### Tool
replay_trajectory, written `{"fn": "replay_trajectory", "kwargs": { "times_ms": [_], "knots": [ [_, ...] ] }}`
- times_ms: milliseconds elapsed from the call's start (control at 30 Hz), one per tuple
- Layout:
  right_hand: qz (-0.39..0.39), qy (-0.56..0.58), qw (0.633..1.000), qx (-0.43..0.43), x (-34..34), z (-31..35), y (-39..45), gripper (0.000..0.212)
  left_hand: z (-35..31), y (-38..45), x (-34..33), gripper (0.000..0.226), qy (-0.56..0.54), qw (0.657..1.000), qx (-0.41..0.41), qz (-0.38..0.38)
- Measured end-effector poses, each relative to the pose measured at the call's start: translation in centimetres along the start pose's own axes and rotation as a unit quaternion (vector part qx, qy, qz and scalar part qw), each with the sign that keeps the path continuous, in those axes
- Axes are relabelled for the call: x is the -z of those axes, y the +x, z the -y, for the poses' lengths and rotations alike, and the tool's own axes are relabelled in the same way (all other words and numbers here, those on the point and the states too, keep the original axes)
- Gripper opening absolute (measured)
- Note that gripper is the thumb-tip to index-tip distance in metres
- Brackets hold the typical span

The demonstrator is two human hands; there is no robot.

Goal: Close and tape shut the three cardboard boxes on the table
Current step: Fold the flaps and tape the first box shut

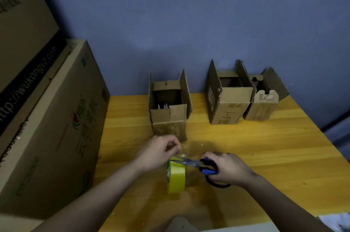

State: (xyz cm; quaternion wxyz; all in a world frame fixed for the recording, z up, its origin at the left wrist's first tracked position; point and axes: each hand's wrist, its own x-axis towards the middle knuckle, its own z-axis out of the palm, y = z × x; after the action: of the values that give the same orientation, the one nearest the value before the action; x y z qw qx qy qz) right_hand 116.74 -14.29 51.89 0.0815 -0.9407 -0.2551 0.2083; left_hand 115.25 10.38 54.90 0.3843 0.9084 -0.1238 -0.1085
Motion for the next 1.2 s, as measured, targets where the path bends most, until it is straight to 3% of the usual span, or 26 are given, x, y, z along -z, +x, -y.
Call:
{"fn": "replay_trajectory", "kwargs": {
  "times_ms": [500,600,767,867,1000,1200],
  "knots": [
    [-0.018,-0.097,0.994,0.045,1.4,0.1,0.8,0.038,0.3,0.2,0.2,0.010,-0.026,0.999,0.004,-0.021],
    [-0.019,-0.112,0.993,0.037,1.2,0.1,0.9,0.034,0.3,0.4,0.3,0.012,-0.088,0.995,0.004,-0.053],
    [-0.031,-0.116,0.992,0.034,0.9,0.2,1.2,0.034,0.6,0.6,0.2,0.013,-0.161,0.972,0.029,-0.171],
    [-0.036,-0.102,0.994,0.029,0.7,0.1,1.3,0.034,1.6,-0.1,-1.3,0.037,-0.159,0.954,0.085,-0.239],
    [-0.050,-0.089,0.995,0.022,0.6,-0.1,1.2,0.036,3.3,-0.9,-3.6,0.065,-0.190,0.938,0.133,-0.258],
    [-0.055,-0.081,0.995,0.016,0.5,-0.3,1.3,0.038,4.5,-1.0,-4.4,0.057,-0.345,0.893,0.191,-0.219]
  ]
}}
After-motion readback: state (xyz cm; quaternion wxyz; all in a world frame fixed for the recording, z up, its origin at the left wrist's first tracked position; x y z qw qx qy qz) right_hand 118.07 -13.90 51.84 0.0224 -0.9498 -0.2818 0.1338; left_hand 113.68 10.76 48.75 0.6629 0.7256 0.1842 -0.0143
